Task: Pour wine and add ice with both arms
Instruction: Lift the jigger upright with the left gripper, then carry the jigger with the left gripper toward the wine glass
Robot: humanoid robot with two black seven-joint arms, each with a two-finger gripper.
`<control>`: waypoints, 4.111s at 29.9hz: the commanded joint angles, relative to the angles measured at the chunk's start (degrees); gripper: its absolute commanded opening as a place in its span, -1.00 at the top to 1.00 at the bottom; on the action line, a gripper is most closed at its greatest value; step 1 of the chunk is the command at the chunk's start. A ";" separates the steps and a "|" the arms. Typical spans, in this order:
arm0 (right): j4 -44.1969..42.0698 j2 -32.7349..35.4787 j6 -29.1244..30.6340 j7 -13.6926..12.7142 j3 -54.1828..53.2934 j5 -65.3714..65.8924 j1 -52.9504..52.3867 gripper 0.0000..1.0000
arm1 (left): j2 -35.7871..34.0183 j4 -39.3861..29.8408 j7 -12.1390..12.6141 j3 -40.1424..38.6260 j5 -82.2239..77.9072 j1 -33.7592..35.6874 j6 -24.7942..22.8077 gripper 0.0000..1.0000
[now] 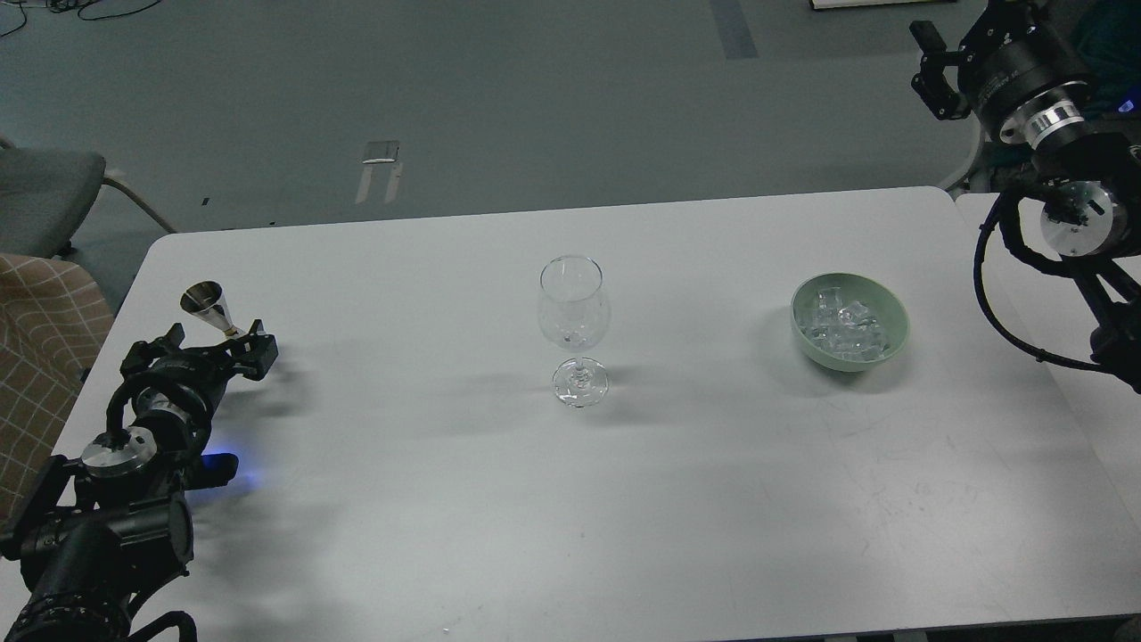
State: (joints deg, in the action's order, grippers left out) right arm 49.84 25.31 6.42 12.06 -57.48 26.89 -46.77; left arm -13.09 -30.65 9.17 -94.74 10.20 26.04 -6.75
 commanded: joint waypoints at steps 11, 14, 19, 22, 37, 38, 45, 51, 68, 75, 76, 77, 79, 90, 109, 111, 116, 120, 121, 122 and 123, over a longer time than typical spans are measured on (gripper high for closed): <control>0.08 0.09 0.00 -0.02 0.00 0.00 0.01 -1.00 | 0.00 2.44 -1.35 1.23 0.00 2.17 -0.02 -0.90; 0.08 0.09 0.00 -0.02 0.00 0.00 0.01 -1.00 | 0.00 2.44 -1.44 1.32 0.00 2.34 -0.02 -0.86; 0.08 0.09 0.00 -0.02 0.00 0.00 0.01 -1.00 | 0.08 2.53 -3.55 1.58 -0.09 2.34 -0.02 -0.29; 0.08 0.09 0.00 -0.02 0.00 0.00 0.01 -1.00 | 0.08 2.53 -4.25 2.81 -0.09 2.34 -0.02 -0.18; 0.17 0.09 0.00 0.07 0.00 0.00 0.01 -1.00 | 0.52 3.67 -4.43 2.99 -0.09 2.61 -0.10 0.09; 0.17 0.00 0.00 0.07 0.00 0.00 0.01 -1.00 | 0.44 3.67 -4.43 2.99 -0.09 2.61 -0.10 0.10; 0.17 -0.09 0.00 0.07 0.00 0.00 0.01 -1.00 | 0.52 3.76 -4.43 2.90 0.00 2.70 -0.19 0.17; 0.08 0.00 0.00 0.07 0.00 0.00 0.01 -1.00 | 0.61 3.76 -4.78 2.90 0.00 2.78 -1.77 0.29; 0.17 -0.09 0.00 0.07 0.00 0.00 0.10 -1.00 | 0.70 3.67 -5.31 2.81 0.09 2.78 -3.09 0.65; 0.17 -0.09 0.00 0.07 0.00 0.00 0.10 -1.00 | 0.70 3.58 -5.40 2.72 0.61 3.05 -4.06 0.75; 0.08 -0.09 0.00 0.07 0.00 0.00 0.10 -1.00 | 0.70 3.58 -5.48 2.72 0.61 3.13 -4.23 0.76; 0.08 -0.09 0.00 0.07 0.00 0.00 0.10 -1.00 | 0.70 3.58 -5.40 2.64 0.70 3.22 -4.58 0.78; 0.08 -0.09 0.00 0.07 0.00 0.00 0.10 -1.00 | 0.70 3.32 -5.39 2.64 0.70 3.22 -4.85 0.85; 0.08 -0.09 0.00 0.16 0.00 0.00 0.10 -1.00 | 0.52 -1.24 -3.47 3.07 0.44 4.10 -6.25 1.00; 0.08 -0.44 0.00 0.24 0.00 0.00 0.18 -1.00 | -1.41 -29.09 0.84 12.13 0.53 -4.24 2.70 1.00; 0.08 -0.44 0.00 0.24 0.00 0.00 0.18 -1.00 | -1.76 -31.21 1.19 12.13 0.53 -5.39 3.67 1.00; 0.08 -0.61 0.00 0.33 0.00 0.00 0.27 -1.00 | -2.38 -40.44 3.66 12.13 0.53 -11.01 7.45 1.00; 0.08 -0.88 0.00 0.33 0.09 0.00 0.36 -1.00 | -2.11 -45.88 5.93 12.13 0.44 -15.74 9.12 1.00; 0.08 -0.88 0.00 0.33 0.09 0.00 0.36 -1.00 | -2.11 -47.12 6.20 12.13 0.44 -16.63 9.39 1.00; 0.08 -0.97 0.00 0.33 0.09 0.00 0.36 -1.00 | -2.03 -49.57 6.55 12.21 0.44 -18.38 10.00 1.00; 0.08 -0.97 0.00 0.33 0.09 0.00 0.36 -1.00 | -1.94 -52.03 6.73 12.22 0.44 -19.62 11.13 1.00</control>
State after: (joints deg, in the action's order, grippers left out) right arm 49.92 24.44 6.42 12.40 -57.44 26.90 -46.41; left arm -15.23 -76.87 14.94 -82.61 10.72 9.98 2.49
